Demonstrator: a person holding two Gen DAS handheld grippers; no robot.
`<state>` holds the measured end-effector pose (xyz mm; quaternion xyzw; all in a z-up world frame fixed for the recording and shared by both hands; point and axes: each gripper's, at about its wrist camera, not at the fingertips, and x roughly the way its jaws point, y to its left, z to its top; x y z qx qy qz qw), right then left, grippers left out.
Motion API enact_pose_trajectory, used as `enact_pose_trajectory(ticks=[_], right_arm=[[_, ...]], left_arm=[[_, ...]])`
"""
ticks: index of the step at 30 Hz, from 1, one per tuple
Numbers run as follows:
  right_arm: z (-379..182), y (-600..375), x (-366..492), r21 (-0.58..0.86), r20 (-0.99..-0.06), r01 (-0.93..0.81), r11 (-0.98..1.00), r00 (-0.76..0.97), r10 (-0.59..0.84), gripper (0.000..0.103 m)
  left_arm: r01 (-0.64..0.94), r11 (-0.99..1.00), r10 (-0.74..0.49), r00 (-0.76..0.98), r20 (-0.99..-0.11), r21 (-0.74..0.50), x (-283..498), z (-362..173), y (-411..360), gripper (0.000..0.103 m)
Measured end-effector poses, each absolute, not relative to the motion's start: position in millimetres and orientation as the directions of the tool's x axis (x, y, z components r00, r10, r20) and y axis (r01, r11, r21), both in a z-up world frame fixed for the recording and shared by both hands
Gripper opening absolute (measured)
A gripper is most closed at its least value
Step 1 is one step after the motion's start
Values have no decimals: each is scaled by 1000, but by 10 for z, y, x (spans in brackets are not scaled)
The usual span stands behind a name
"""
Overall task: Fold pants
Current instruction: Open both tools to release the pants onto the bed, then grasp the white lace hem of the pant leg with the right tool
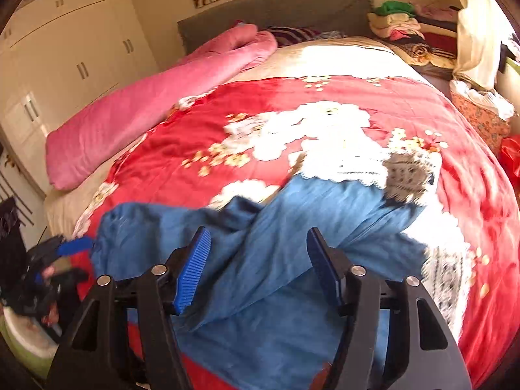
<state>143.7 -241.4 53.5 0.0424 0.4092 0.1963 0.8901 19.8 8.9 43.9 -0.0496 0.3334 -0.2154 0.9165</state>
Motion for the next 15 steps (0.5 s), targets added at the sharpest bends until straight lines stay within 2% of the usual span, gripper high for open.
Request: enact_pose_trajectory(ticks=[2,4,7,14,15], right_arm=[[544,-2489,1568,244,-711,-305,921,589,384,68],[567,-2567,1704,224,-721,-288,931,593,357,76],[584,-2559,1905,201,-734,-284,937,590,336,79],[353,-2297,2510,115,-810,-302,947,524,265,81],[300,-2269,2602,102,-822,-286,953,516,243,81]], left_arm=[[395,886,-458,653,-603,-244,296,421,-104,53],[417,871,-483,633,-605,-260,375,397,-247,56],[450,847,-521,594,-613,-284,515,350,-501,60],[449,827,-548,509,-664,-339,885,56,-864,60],[441,826,-551,500,-669,-350,936,6,-868,57]])
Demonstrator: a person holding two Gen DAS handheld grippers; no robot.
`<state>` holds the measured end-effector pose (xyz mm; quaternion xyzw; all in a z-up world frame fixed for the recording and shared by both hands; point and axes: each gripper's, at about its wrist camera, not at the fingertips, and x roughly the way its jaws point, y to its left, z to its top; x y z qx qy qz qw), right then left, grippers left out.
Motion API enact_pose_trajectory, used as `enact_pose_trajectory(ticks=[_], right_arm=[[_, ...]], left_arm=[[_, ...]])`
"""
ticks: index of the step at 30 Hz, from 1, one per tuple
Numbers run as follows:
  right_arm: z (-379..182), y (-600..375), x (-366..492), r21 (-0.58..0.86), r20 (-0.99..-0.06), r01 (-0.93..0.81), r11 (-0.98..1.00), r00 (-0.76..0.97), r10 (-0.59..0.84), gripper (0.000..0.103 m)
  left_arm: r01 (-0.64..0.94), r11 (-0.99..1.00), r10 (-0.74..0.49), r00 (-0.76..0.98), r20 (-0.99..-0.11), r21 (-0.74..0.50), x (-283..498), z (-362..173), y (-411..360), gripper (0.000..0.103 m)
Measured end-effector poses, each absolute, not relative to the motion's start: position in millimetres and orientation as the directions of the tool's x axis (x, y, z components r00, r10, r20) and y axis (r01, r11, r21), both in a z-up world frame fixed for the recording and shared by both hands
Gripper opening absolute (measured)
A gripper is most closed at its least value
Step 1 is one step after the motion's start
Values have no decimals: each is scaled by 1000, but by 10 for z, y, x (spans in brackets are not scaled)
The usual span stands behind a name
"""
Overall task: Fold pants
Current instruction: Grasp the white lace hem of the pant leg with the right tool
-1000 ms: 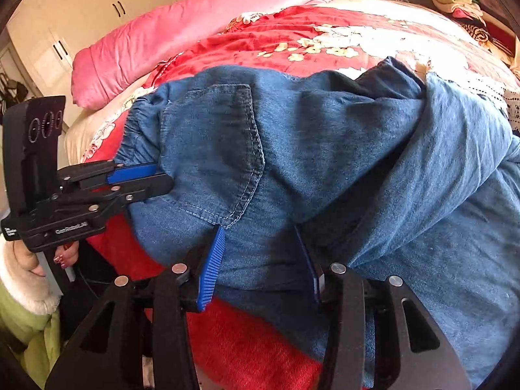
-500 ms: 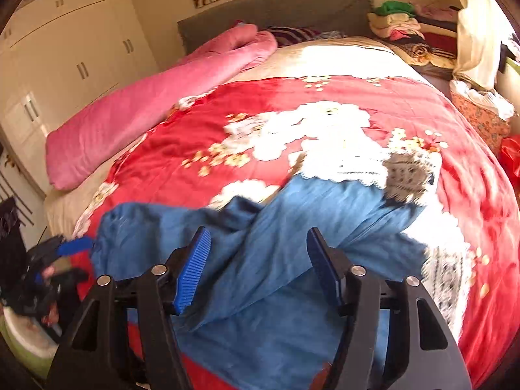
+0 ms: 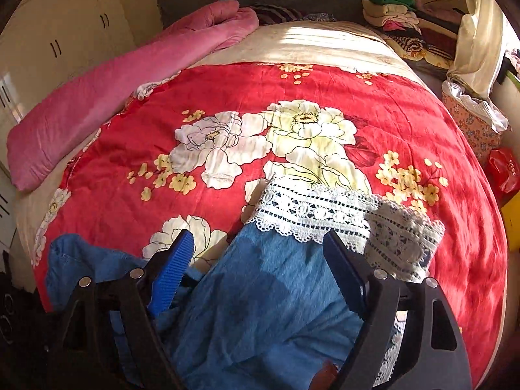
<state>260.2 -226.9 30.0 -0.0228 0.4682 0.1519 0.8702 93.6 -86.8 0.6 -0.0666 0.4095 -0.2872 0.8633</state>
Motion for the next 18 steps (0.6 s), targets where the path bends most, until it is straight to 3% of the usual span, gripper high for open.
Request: enact_pose_trajectory(ticks=[1,3,5,10,11,12,14,15,18], right_arm=[[248,-2236,2689,99,-832,-284,954,503,236,81],[159,-2169,2835,69,-848,-278,958,490,203,81],[66,-2110,2961,53,-865,-274,960,468,182,81],[-253,-1998,3281,8,-910,-235,972,402,105,77],[-320,-1986,3320,-10,-914,-232,973,396,85,72],[-374,-1985,3354,-36,-915,-229,973,399,60,53],[-384,-2012,3378,-28,-906,-233,972,417,73,32],[-346,-2058,3373,-11,-900,-221,975,428,87,12],[-133,-2302,3264,97,-865,-185,978,470,175,8]], left_arm=[[433,826,-552,491,-674,-361,980,-51,-871,53],[417,823,-558,468,-685,-385,1067,-152,-888,32],[412,817,-568,447,-691,-405,1121,-227,-906,17],[409,805,-584,427,-690,-429,1169,-315,-919,4],[407,805,-586,427,-689,-432,1173,-324,-911,3],[406,805,-586,427,-689,-432,1170,-328,-899,2],[408,804,-587,429,-686,-433,1161,-322,-881,1],[409,803,-589,429,-685,-434,1169,-321,-877,0],[412,800,-593,436,-677,-435,1160,-274,-822,0]])
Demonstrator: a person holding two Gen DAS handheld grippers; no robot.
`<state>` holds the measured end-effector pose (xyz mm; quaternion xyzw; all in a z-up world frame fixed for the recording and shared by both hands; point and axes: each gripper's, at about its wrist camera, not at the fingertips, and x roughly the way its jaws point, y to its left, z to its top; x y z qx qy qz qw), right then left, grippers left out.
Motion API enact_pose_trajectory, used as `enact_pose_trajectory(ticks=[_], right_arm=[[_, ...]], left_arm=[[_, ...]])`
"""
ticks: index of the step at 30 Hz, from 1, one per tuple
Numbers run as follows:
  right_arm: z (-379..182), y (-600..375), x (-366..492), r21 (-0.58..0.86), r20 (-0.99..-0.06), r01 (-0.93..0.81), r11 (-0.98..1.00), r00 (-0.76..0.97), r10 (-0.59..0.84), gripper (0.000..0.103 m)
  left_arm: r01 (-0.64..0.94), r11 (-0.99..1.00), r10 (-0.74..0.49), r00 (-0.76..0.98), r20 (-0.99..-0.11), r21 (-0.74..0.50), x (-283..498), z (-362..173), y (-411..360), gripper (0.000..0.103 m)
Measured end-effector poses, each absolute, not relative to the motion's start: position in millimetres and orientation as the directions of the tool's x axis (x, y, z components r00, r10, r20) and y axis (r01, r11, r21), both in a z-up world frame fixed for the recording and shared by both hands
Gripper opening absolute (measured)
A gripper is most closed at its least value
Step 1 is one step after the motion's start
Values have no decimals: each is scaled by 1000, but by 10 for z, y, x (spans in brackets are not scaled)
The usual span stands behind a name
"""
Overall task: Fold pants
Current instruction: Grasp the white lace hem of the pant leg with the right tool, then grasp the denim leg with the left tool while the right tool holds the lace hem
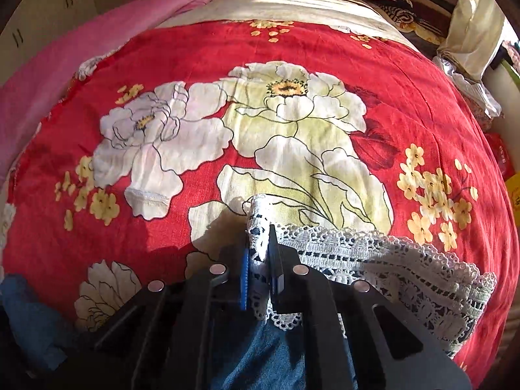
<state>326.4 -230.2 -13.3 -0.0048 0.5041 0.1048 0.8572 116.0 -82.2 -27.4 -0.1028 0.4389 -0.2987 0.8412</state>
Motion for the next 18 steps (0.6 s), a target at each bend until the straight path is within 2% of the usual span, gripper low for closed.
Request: enact_pose_trajectory(ticks=[10,18], right_arm=[[771,-3376,1929,363,-670,-66,930,674,310,8],[460,-3930,723,483,-637,78,872,714,289,8]], left_arm=[[445,807,-586,513,-628,-388,987,2,-653,0],[539,781,-598,497,-629,-316,749,17,-775,0]])
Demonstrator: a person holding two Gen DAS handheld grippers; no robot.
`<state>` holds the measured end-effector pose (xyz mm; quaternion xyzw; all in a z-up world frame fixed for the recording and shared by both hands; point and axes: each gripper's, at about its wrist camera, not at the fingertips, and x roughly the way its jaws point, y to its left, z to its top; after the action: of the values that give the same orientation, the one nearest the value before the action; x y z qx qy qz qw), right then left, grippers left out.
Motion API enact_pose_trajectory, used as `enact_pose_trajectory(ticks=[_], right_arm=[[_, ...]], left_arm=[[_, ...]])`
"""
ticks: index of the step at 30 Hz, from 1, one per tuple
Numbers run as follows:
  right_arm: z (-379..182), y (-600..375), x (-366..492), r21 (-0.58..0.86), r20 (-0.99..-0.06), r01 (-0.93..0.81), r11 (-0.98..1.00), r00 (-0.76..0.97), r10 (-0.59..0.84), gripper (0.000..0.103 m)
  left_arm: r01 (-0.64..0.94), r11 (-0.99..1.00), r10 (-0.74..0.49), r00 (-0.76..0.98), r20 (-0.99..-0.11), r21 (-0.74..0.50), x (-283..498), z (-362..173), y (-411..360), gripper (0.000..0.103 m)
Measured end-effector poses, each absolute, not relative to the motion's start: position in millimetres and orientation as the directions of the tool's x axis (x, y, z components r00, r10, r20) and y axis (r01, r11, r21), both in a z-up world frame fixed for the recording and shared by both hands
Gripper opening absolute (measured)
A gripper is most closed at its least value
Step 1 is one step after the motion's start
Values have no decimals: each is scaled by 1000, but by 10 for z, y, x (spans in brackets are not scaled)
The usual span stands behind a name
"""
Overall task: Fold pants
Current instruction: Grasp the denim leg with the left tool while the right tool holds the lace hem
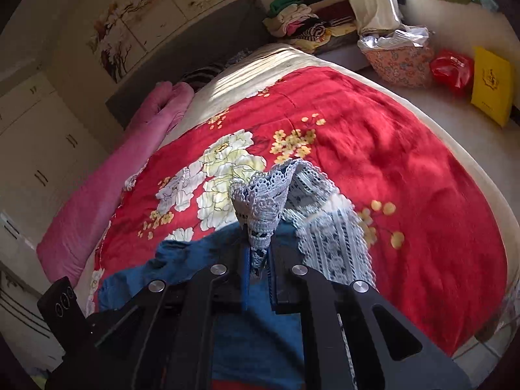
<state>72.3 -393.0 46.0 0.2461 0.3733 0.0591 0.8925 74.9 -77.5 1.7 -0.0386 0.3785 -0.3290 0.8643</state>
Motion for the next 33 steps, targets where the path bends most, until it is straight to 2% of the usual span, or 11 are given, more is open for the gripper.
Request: enact_pose_trajectory(ticks=[9,16,23,24,26,30,33], right_arm=[[-197,-4105,113,579,-666,190,793,671,326,8],[-376,-4137,38,592,-684,215,777,643,344,9],[-193,-4258,-185,523,-703,210,826,654,278,21],[-119,-4272,-228,498,-700,210,842,670,247,24],[58,-4250,-287,462,-670,182,868,713,207,24],[200,-4047,-190,485,-610,53,873,735,295,24],[40,-3905,15,469,-652,28,883,686,324,26]], left_arm=[[570,776,-577,469,-668,-270,547,-106,-913,0],[577,788,-529,453,-718,-216,472,-200,-997,0],[570,800,-495,454,-741,-185,461,-259,-1028,2],[569,801,-493,453,-743,-184,459,-264,-1030,2],[569,804,-484,458,-745,-172,445,-271,-1036,2],[564,807,-481,458,-747,-173,441,-278,-1033,2],[560,809,-481,455,-750,-179,424,-283,-1026,2]])
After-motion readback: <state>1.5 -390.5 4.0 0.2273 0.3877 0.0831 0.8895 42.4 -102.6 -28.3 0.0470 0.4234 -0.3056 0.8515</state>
